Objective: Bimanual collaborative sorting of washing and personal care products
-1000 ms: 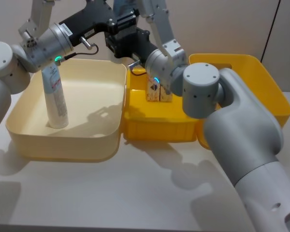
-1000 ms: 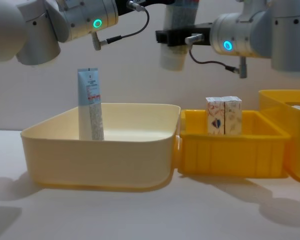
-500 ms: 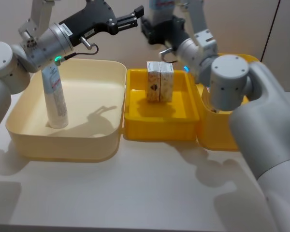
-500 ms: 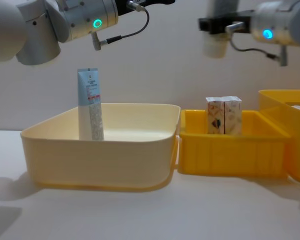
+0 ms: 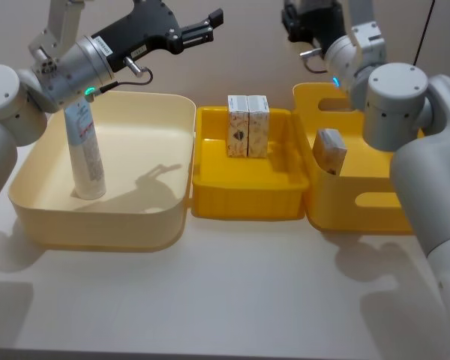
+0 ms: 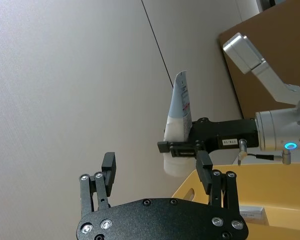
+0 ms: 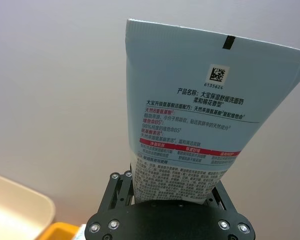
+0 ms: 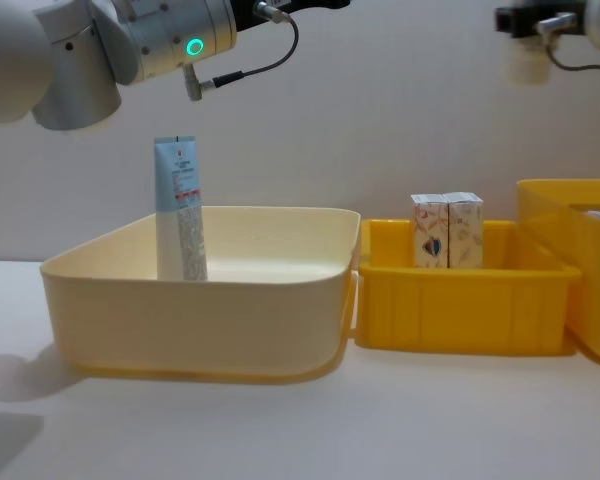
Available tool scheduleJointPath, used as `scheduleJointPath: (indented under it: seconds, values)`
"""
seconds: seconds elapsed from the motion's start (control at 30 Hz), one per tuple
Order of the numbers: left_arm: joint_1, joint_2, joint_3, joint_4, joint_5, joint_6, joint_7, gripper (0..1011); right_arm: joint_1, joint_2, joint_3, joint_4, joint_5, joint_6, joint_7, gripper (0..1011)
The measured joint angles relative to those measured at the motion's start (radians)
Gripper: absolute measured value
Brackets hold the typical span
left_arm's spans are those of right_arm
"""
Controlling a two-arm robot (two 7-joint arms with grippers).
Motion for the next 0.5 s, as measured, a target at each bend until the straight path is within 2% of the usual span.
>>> scheduleJointPath:
  seconds: [0.33,0.5]
  values:
    - [0.0,0.0,0.0,0.0,0.0,0.0,0.0,1000,0.035,0.002,0.038,0.051,-0.029,0.054,-0.092,499]
    - [0.0,0.0,0.0,0.0,0.0,0.0,0.0,1000,0.049,0.001,0.056,0.08,-0.047,0.103,-0.144,499]
